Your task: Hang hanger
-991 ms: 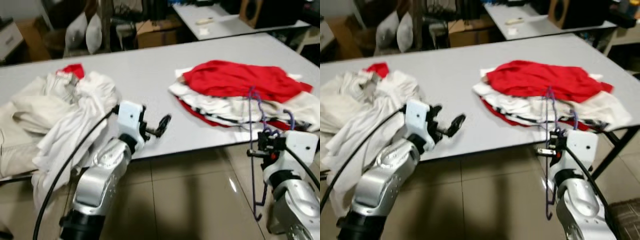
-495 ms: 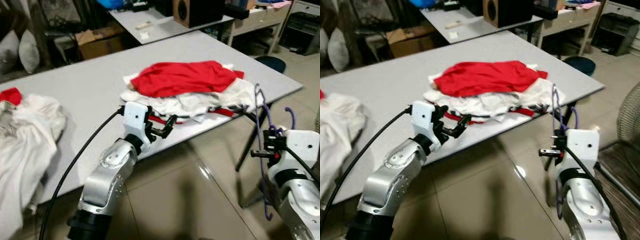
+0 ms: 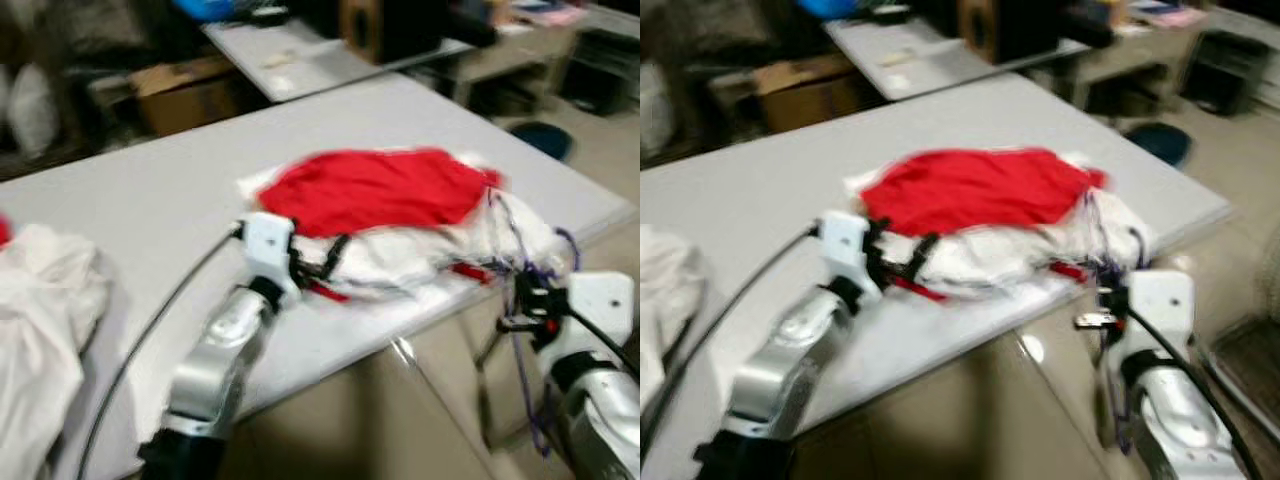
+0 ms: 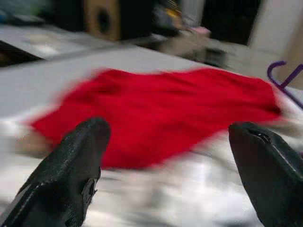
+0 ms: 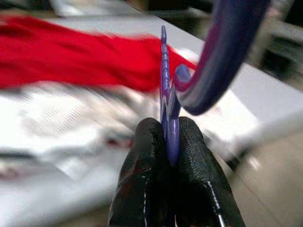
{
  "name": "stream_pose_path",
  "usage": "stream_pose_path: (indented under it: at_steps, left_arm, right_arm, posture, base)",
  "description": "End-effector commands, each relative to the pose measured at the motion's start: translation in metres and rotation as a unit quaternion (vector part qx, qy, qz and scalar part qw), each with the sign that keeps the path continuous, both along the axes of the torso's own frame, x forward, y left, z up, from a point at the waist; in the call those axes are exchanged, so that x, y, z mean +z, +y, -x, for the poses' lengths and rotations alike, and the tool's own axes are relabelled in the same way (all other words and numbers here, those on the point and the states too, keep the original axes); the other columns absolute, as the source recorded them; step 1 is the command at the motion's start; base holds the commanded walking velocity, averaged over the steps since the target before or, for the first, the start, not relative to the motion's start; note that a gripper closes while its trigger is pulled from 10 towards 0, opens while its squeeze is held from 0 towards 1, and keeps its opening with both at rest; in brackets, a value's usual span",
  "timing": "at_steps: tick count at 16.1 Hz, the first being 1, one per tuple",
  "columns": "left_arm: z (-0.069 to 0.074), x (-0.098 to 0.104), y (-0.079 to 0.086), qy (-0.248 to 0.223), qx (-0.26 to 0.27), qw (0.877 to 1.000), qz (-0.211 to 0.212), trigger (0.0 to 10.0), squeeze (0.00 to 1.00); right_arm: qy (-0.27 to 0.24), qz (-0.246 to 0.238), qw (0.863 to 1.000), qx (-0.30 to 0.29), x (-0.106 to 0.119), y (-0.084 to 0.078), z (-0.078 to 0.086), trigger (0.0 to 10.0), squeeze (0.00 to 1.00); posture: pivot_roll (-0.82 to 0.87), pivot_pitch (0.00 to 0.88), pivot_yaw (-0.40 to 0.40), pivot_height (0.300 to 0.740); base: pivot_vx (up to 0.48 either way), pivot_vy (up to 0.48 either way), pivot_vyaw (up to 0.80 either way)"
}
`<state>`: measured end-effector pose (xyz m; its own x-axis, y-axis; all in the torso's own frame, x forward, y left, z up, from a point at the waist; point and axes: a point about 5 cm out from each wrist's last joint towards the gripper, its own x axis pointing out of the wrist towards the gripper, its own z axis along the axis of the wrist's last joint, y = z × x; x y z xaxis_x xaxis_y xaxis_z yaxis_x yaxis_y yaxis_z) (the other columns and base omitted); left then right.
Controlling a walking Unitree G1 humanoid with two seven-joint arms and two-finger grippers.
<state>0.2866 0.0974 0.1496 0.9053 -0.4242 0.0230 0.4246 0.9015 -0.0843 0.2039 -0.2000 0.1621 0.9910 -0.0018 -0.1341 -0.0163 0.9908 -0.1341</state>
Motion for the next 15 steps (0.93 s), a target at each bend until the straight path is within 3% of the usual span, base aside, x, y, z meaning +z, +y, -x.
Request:
stream_pose_path:
  at_steps: [1, 4, 6, 7, 8, 11, 12, 13, 14, 15]
  left_arm:
    - [0.000, -0.008, 0.007, 0.013, 0.020, 1.000, -0.008, 10.0, 0.81]
    - [0.003, -0.006, 0.010, -0.001, 0.032, 0.999, -0.007, 10.0, 0.81]
    - [0.005, -0.003, 0.006, -0.020, -0.012, 1.000, -0.012, 10.0, 0.79]
    - [0.005, -0.002, 0.005, -0.030, -0.032, 0.999, -0.022, 10.0, 0.85]
    - [0.004, -0.002, 0.005, -0.035, -0.038, 0.998, -0.036, 10.0, 1.00]
    - [-0.005, -0.006, 0.010, -0.033, -0.035, 0.994, -0.094, 10.0, 1.00]
    - [-0.007, -0.009, 0.012, -0.025, -0.049, 0.994, -0.096, 10.0, 0.90]
    - [-0.007, -0.010, 0.010, -0.015, -0.071, 0.993, -0.089, 10.0, 0.40]
    - [-0.007, -0.011, 0.010, -0.006, -0.086, 0.993, -0.083, 10.0, 0.00]
    - [-0.008, -0.016, 0.009, 0.008, -0.097, 0.991, -0.093, 10.0, 0.00]
  right_arm:
    - [-0.006, -0.002, 1.000, 0.016, 0.002, 0.005, 0.002, 10.0, 0.00]
    - [-0.015, 0.000, 0.998, 0.059, 0.005, 0.007, 0.001, 10.0, 0.00]
    - [-0.013, -0.001, 0.995, 0.094, 0.006, 0.009, 0.003, 10.0, 0.00]
    - [-0.011, -0.002, 0.994, 0.105, 0.007, 0.005, 0.005, 10.0, 0.00]
    - [-0.010, 0.000, 0.993, 0.116, 0.008, 0.001, 0.008, 10.0, 0.00]
    - [-0.007, 0.018, 0.988, 0.154, 0.010, -0.004, 0.014, 10.0, 0.00]
    - [0.004, 0.013, 0.983, 0.181, 0.009, -0.003, 0.018, 10.0, 0.00]
    - [0.012, 0.013, 0.981, 0.195, 0.009, -0.004, 0.020, 10.0, 0.00]
    - [0.018, 0.014, 0.979, 0.202, 0.008, -0.004, 0.021, 10.0, 0.00]
    - [0.022, 0.011, 0.978, 0.207, 0.007, -0.006, 0.022, 10.0, 0.00]
  posture:
    - [-0.13, 0.052, 0.047, 0.740]
    - [-0.12, 0.047, 0.046, 0.740]
    - [-0.12, 0.041, 0.050, 0.740]
    - [-0.12, 0.040, 0.056, 0.740]
    - [-0.12, 0.037, 0.065, 0.740]
    - [-0.12, 0.033, 0.085, 0.740]
    - [-0.12, 0.027, 0.101, 0.740]
    - [-0.12, 0.025, 0.104, 0.740]
    - [-0.11, 0.019, 0.111, 0.740]
    - [-0.11, 0.016, 0.114, 0.740]
  base:
    - [0.398, 0.000, 0.00]
    - [0.394, 0.000, 0.00]
    - [0.000, 0.000, 0.00]
    - [0.000, 0.000, 0.00]
    - [0.000, 0.000, 0.00]
    - [0.000, 0.000, 0.00]
    - [0.000, 0.000, 0.00]
    - [0.000, 0.000, 0.00]
    - [0.000, 0.000, 0.00]
    - [0.000, 0.000, 0.00]
